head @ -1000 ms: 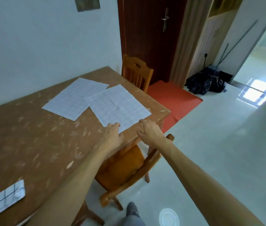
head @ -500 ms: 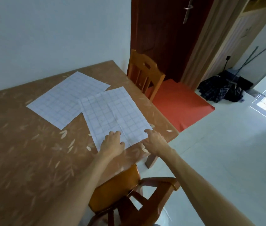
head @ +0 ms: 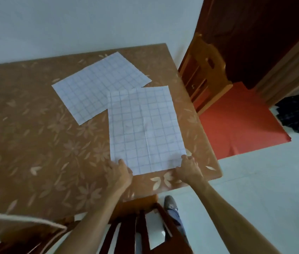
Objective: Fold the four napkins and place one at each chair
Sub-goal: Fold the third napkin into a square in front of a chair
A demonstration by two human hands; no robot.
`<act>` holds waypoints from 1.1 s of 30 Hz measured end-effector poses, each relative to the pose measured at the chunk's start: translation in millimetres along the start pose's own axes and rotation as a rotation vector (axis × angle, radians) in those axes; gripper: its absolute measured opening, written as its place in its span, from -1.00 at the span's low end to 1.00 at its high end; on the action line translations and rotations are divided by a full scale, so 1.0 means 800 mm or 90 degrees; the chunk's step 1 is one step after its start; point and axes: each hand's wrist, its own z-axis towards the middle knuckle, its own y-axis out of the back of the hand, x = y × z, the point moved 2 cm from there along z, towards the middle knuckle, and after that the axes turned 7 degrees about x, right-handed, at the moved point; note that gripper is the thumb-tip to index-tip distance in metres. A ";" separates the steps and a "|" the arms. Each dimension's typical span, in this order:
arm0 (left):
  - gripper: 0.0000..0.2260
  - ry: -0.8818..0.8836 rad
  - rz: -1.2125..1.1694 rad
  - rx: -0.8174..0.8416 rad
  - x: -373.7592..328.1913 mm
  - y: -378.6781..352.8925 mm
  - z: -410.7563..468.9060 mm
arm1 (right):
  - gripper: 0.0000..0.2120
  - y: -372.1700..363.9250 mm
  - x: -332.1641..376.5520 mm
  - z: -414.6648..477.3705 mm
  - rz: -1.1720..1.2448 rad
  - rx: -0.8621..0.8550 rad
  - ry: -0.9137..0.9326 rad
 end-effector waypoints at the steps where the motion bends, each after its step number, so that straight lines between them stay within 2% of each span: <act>1: -0.68 0.014 -0.024 0.004 -0.004 -0.007 -0.001 | -0.50 0.000 -0.003 0.008 -0.017 0.014 0.000; 5: -0.73 0.030 -0.037 -0.035 -0.021 -0.027 -0.013 | -0.44 0.007 -0.010 0.033 -0.055 0.000 0.023; 10: -0.75 0.012 -0.041 -0.111 -0.033 -0.033 -0.027 | -0.39 0.015 -0.017 0.052 0.086 0.013 0.093; 17: -0.81 0.038 -0.122 -0.220 -0.027 -0.037 -0.042 | -0.44 0.021 -0.029 0.053 0.140 0.041 0.145; 22: -0.90 -0.010 -0.145 -0.263 -0.014 -0.034 -0.056 | -0.25 0.031 -0.043 0.036 0.201 0.051 0.192; 24: -0.88 -0.038 -0.145 -0.275 -0.011 -0.033 -0.067 | -0.37 0.037 -0.054 0.025 0.198 0.042 0.211; 27: -0.87 -0.073 -0.145 -0.280 -0.005 -0.033 -0.090 | -0.68 0.042 -0.068 0.003 0.187 0.049 0.208; 33: -0.89 -0.176 -0.154 -0.302 0.010 -0.034 -0.135 | -0.70 0.041 -0.092 -0.047 0.171 -0.010 0.230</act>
